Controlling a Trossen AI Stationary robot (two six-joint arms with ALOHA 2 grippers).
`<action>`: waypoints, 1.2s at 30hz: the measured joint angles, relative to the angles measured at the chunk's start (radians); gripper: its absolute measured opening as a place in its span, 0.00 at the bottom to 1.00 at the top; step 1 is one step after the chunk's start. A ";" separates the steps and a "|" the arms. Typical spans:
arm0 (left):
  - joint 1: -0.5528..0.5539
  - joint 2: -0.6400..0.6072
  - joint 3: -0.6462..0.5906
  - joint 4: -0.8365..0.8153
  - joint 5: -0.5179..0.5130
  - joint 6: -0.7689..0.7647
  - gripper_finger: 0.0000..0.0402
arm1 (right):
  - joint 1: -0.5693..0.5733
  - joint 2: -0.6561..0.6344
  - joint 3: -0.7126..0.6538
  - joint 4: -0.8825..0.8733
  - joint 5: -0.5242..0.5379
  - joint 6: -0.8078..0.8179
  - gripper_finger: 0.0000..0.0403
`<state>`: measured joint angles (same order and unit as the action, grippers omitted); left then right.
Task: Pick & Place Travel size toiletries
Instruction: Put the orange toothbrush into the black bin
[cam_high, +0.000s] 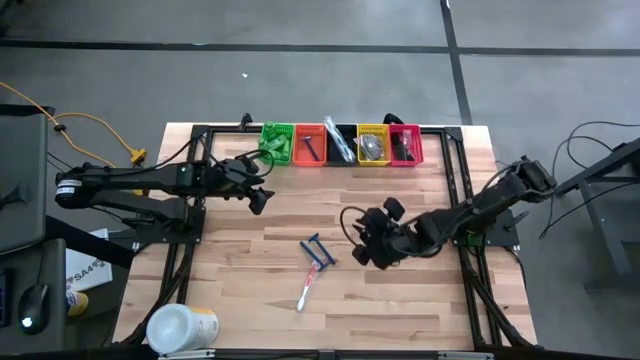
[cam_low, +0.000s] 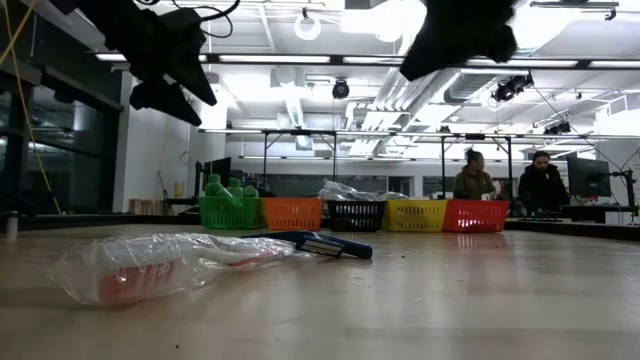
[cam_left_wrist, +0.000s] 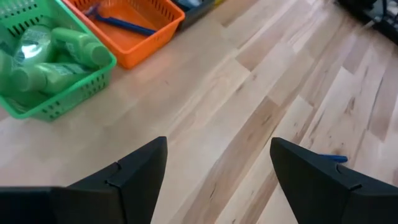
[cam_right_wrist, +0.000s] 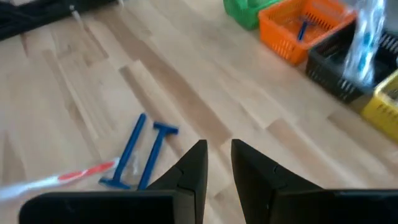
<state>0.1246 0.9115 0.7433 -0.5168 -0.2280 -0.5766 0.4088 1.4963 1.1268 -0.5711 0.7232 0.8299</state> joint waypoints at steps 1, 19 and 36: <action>0.000 0.003 0.000 -0.003 0.002 0.000 0.71 | 0.013 0.000 -0.011 -0.003 0.000 0.021 0.16; 0.000 0.005 0.000 -0.002 0.015 -0.001 0.71 | 0.095 0.001 -0.057 0.003 -0.167 0.066 0.16; 0.000 0.081 0.027 -0.010 0.067 -0.083 0.71 | 0.111 0.001 -0.084 0.020 -0.097 0.034 0.16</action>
<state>0.1246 0.9922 0.7703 -0.5268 -0.1608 -0.6599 0.5197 1.4971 1.0425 -0.5512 0.6267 0.8637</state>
